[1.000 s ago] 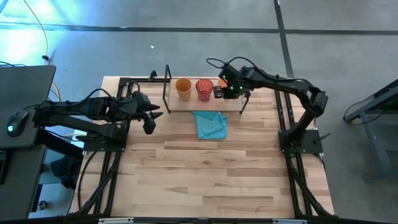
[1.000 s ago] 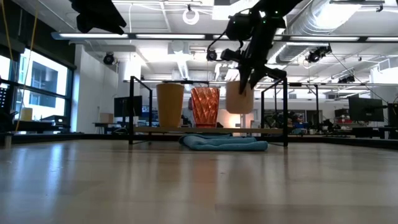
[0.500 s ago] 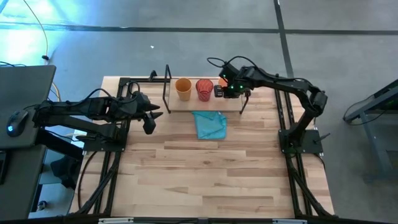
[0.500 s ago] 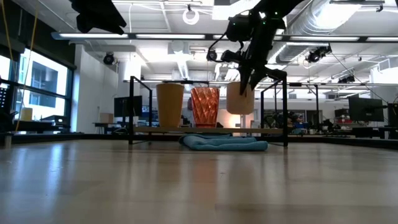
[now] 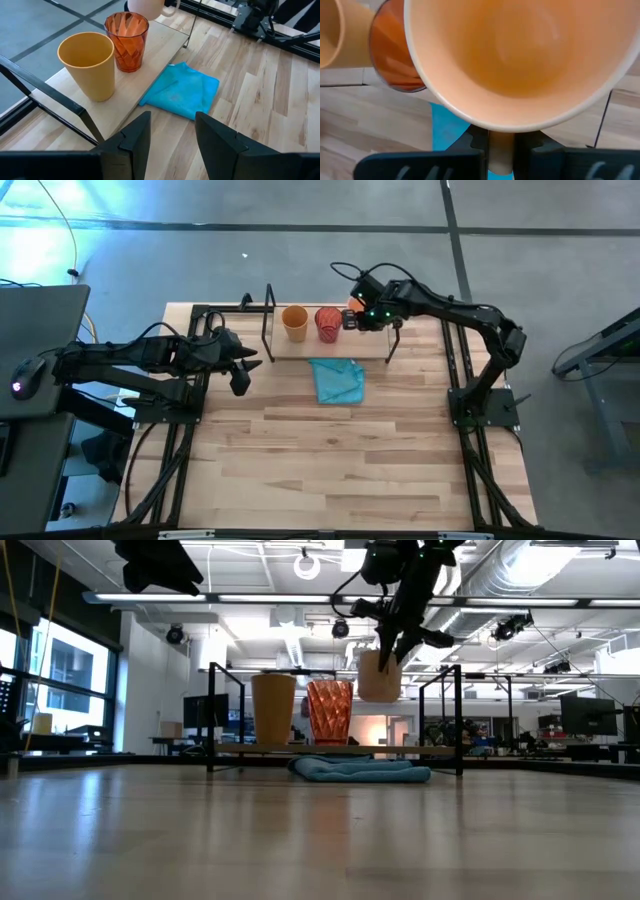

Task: Stack small to large cups/mugs on shelf
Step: Put the light orange mug on the shelf

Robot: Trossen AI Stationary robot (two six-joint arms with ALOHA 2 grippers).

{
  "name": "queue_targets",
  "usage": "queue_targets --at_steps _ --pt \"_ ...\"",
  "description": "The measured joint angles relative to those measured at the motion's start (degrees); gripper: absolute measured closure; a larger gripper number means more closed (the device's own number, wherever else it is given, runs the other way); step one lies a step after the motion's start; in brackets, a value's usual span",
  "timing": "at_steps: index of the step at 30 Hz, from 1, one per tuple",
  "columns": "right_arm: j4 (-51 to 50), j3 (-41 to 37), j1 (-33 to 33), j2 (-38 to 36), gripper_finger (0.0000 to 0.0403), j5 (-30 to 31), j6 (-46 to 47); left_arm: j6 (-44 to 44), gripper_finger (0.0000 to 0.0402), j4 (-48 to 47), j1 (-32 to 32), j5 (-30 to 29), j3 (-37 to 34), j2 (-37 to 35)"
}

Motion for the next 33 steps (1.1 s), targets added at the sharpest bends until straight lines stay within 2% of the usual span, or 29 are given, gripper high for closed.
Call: queue_targets --at_steps 7,21,24,33 --pt "-1.07 0.05 1.29 -0.02 0.0383 -0.14 -2.42 0.17 0.0259 -0.03 -0.01 0.49 0.00 0.00" --pt "-8.57 0.05 -0.68 -0.02 0.0383 0.00 -21.88 -0.50 0.0259 -0.55 0.01 1.55 0.00 0.00" --pt "-9.80 0.05 -1.40 -0.02 0.0383 -0.23 -20.89 -0.85 0.0259 -0.47 -0.01 1.55 0.00 0.00" --pt "-9.45 0.03 -0.75 -0.02 0.0383 0.41 -7.19 -1.63 0.0259 0.30 0.00 1.55 0.00 0.00"
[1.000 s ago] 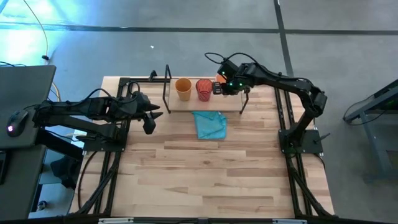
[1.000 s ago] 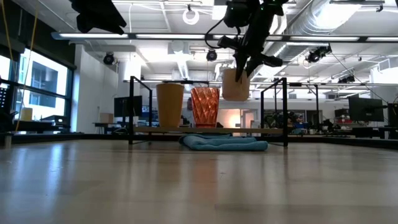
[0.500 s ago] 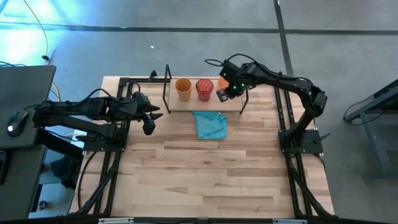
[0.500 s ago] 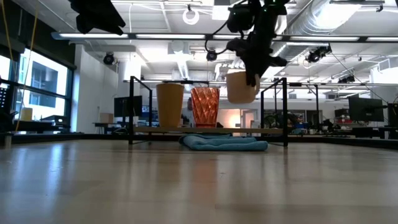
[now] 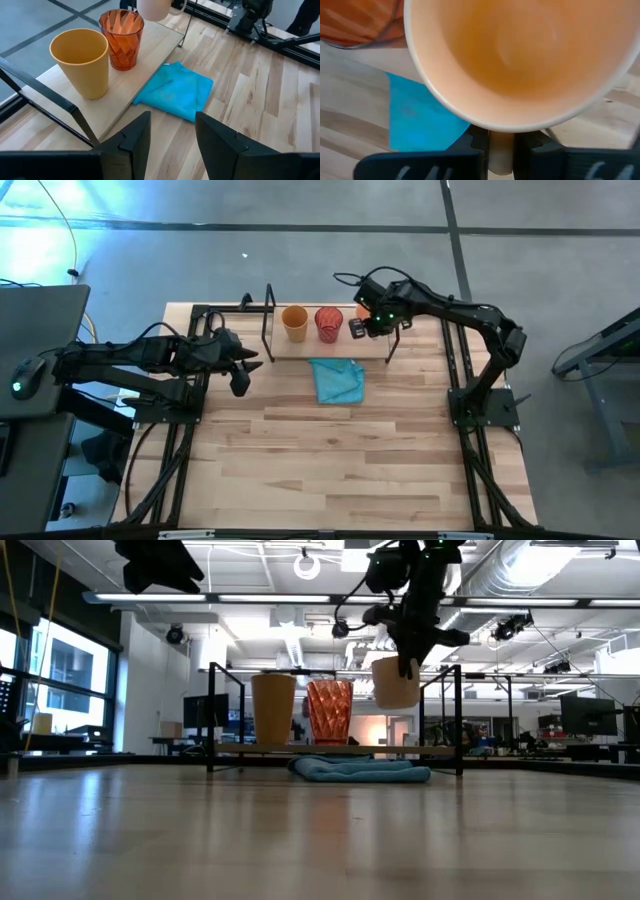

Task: Stack small to large cups/mugs on shelf
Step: Put the light orange mug on the shelf

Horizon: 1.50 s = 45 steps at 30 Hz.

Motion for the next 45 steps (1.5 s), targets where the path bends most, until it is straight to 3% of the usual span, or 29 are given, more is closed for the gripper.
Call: queue_targets --at_steps 12,34,45 --pt "7.52 0.00 2.09 0.00 0.0383 0.36 9.44 1.58 0.0259 0.72 0.00 0.61 0.00 -0.02" --pt "4.92 -0.04 1.88 2.05 0.0383 2.24 12.41 1.56 0.0259 0.48 0.00 1.95 0.00 -0.02" --pt "7.23 -0.04 2.41 6.56 0.0383 -0.36 12.25 1.50 0.0259 -1.43 -0.01 2.03 0.00 -0.02"
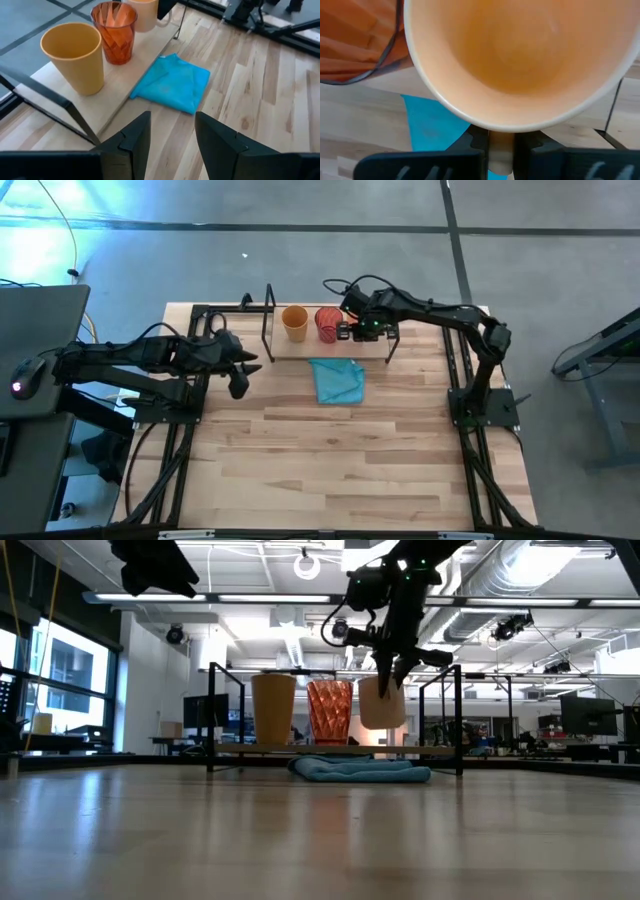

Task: Stack small to large cups/mugs on shelf
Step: Put the light orange mug on the shelf

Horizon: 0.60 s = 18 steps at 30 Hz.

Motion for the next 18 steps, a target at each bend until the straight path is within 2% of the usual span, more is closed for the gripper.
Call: queue_targets --at_steps 18 --pt "0.31 0.00 -0.98 0.00 0.0383 0.04 -0.06 -0.37 0.0259 -1.71 0.02 -0.08 0.00 0.00"
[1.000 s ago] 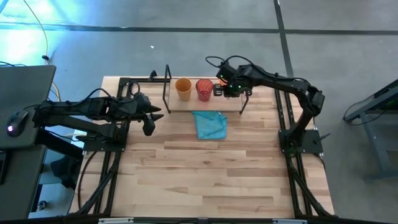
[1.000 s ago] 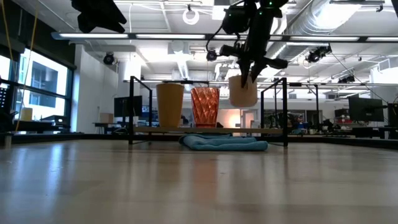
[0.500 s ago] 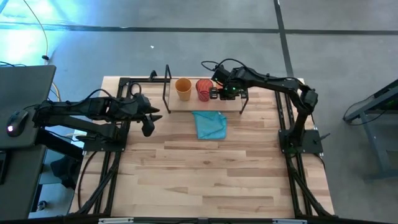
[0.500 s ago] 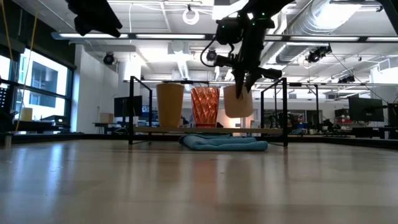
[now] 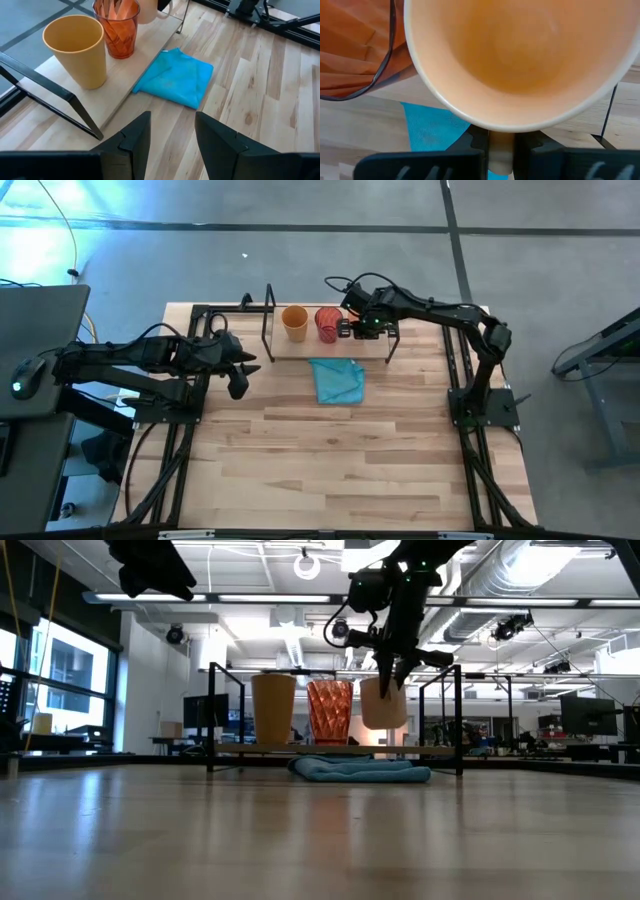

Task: Stack small to large cups/mugs on shelf
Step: Put the light orange mug on the shelf

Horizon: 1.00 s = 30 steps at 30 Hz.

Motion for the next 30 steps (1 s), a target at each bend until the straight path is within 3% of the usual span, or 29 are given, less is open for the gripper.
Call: queue_targets --at_steps 30 --pt "2.46 0.00 -0.37 0.00 0.0383 -0.89 0.44 -0.20 0.0259 0.32 0.01 -0.03 0.00 0.00"
